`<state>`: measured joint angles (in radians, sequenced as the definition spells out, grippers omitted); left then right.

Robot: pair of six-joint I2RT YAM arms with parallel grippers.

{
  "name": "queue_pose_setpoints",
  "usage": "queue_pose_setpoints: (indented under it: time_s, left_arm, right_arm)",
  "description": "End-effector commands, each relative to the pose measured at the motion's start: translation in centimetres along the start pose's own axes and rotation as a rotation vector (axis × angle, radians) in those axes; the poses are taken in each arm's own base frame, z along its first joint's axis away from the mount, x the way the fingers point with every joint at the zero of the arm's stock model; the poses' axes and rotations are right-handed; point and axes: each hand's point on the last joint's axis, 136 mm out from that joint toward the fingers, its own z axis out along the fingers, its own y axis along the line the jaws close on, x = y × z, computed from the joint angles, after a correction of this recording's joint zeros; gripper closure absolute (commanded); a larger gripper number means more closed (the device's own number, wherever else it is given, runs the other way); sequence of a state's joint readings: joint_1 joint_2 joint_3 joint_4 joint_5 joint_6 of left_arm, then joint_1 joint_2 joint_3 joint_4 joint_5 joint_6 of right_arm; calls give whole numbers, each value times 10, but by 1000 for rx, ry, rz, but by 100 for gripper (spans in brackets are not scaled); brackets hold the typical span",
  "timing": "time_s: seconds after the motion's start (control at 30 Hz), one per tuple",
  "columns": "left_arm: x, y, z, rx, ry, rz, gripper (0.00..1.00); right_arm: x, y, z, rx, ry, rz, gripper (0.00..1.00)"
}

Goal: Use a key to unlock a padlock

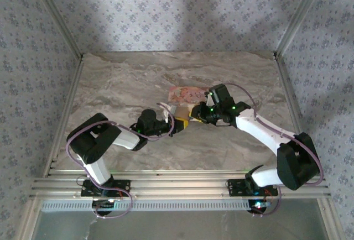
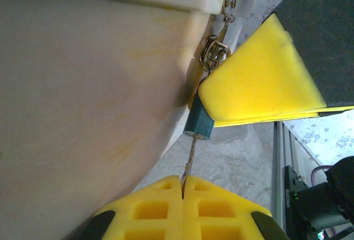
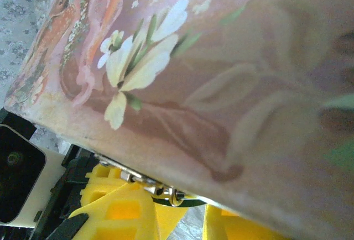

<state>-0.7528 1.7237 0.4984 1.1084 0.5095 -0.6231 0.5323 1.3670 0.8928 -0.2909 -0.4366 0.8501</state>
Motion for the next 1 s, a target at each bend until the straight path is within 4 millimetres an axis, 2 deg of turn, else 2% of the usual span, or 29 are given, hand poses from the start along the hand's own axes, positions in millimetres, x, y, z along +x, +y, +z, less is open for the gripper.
queue_pose_setpoints:
  time_s: [0.0,0.33,0.57,0.73,0.97]
  left_arm:
    - [-45,-37,2,90,-148,172,100]
    - [-48,-34,-4,-6,-153,283,100]
    - [-60,-54,-1,121,-179,148,100]
    - [-66,-56,-2,179,-220,79,100]
    - [-72,-57,-2,156,-198,103,100]
  right_arm:
    - [19,31,-5,-142,93,-31,100]
    - [30,30,-8,-137,160,-3,100]
    - [26,35,-8,-174,131,3,100]
    - [29,34,-8,-169,149,-1,100]
    - [33,22,-8,-96,151,-28,100]
